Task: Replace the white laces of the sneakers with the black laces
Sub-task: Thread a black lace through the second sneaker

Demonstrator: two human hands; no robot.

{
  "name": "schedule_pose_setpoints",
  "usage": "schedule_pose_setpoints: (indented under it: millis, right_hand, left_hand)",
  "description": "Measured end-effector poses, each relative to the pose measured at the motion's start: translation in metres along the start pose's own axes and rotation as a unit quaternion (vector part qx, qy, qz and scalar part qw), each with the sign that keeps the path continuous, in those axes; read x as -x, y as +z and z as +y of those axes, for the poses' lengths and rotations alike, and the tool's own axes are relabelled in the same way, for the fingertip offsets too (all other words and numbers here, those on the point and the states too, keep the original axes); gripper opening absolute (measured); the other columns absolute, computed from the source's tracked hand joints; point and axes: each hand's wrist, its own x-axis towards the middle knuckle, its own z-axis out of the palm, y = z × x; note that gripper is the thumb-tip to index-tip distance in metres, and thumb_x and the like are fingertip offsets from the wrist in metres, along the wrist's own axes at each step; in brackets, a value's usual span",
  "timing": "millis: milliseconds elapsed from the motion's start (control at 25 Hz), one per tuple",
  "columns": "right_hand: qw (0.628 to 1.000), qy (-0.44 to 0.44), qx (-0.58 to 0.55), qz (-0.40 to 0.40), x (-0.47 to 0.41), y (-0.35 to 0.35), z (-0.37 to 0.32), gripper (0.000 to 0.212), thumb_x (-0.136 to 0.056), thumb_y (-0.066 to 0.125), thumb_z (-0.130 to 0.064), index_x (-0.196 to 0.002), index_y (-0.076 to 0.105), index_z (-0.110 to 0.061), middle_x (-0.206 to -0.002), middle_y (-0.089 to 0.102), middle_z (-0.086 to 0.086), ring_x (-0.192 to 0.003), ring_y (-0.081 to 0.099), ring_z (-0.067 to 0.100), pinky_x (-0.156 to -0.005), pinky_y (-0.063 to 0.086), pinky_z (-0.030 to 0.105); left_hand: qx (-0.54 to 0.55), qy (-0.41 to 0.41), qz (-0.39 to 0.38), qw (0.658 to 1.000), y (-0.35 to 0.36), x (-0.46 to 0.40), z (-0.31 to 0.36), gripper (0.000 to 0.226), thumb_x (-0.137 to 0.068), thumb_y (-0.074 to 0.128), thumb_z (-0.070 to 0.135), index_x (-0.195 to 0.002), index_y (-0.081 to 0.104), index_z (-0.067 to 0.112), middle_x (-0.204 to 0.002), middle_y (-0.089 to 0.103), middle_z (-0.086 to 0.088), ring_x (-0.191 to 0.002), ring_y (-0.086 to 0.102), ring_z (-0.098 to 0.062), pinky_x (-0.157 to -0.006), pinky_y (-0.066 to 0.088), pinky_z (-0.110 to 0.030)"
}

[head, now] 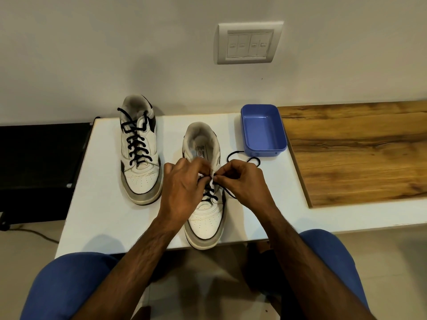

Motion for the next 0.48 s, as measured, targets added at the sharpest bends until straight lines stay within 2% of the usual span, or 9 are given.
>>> schedule_pose_setpoints:
  millis: [120, 280, 360, 400, 480]
  right_hand:
    - [1.0, -0.012, -0.02, -0.018, -0.001, -0.001, -0.003, 0.009, -0.087, 0.077, -0.02, -0.085, 0.07, -0.016, -0.078, 0.075, -0.004, -0.076, 0.073, 0.01, -0.078, 0.06, 0.03]
    - [0.999, -0.026, 0.015, -0.012, -0.006, -0.008, 0.0, 0.007, -0.091, 0.07, -0.019, -0.087, 0.067, -0.015, -0.082, 0.073, -0.003, -0.081, 0.071, 0.012, -0.081, 0.059, 0.038]
    - [0.996, -0.014, -0.084, -0.002, -0.009, -0.021, -0.002, 0.009, -0.097, 0.063, -0.016, -0.093, 0.062, -0.008, -0.093, 0.075, 0.0, -0.09, 0.073, 0.014, -0.08, 0.056, 0.03]
    - [0.984, -0.012, -0.177, 0.006, -0.009, -0.031, -0.004, 0.01, -0.101, 0.057, -0.015, -0.095, 0.058, -0.007, -0.098, 0.076, 0.003, -0.095, 0.072, 0.016, -0.079, 0.055, 0.027]
    - [0.913, 0.001, -0.407, 0.029, -0.009, -0.048, -0.01, 0.013, -0.105, 0.046, -0.015, -0.095, 0.053, -0.012, -0.095, 0.074, 0.006, -0.093, 0.07, 0.021, -0.076, 0.053, 0.027]
  left_hand:
    - [0.01, 0.022, -0.021, 0.999, -0.003, -0.001, -0.001, 0.045, -0.085, 0.076, 0.013, -0.119, 0.05, 0.028, -0.097, 0.071, 0.01, -0.091, 0.062, -0.018, -0.08, 0.028, -0.032]
    - [-0.048, 0.089, -0.069, 0.992, -0.006, -0.003, -0.012, 0.042, -0.091, 0.059, 0.024, -0.132, 0.056, 0.032, -0.11, 0.07, 0.012, -0.094, 0.058, -0.018, -0.078, 0.032, -0.039]
    - [-0.037, 0.082, -0.09, 0.992, -0.008, -0.005, -0.016, 0.043, -0.09, 0.057, 0.027, -0.133, 0.058, 0.031, -0.112, 0.069, 0.014, -0.095, 0.056, -0.016, -0.078, 0.032, -0.039]
    - [-0.029, 0.082, -0.096, 0.992, -0.008, -0.004, -0.017, 0.044, -0.09, 0.058, 0.027, -0.134, 0.058, 0.032, -0.112, 0.068, 0.015, -0.095, 0.055, -0.015, -0.078, 0.033, -0.04]
    - [-0.019, 0.098, -0.102, 0.99, -0.01, -0.003, -0.018, 0.043, -0.092, 0.058, 0.028, -0.136, 0.057, 0.032, -0.113, 0.067, 0.016, -0.095, 0.054, -0.014, -0.077, 0.032, -0.039]
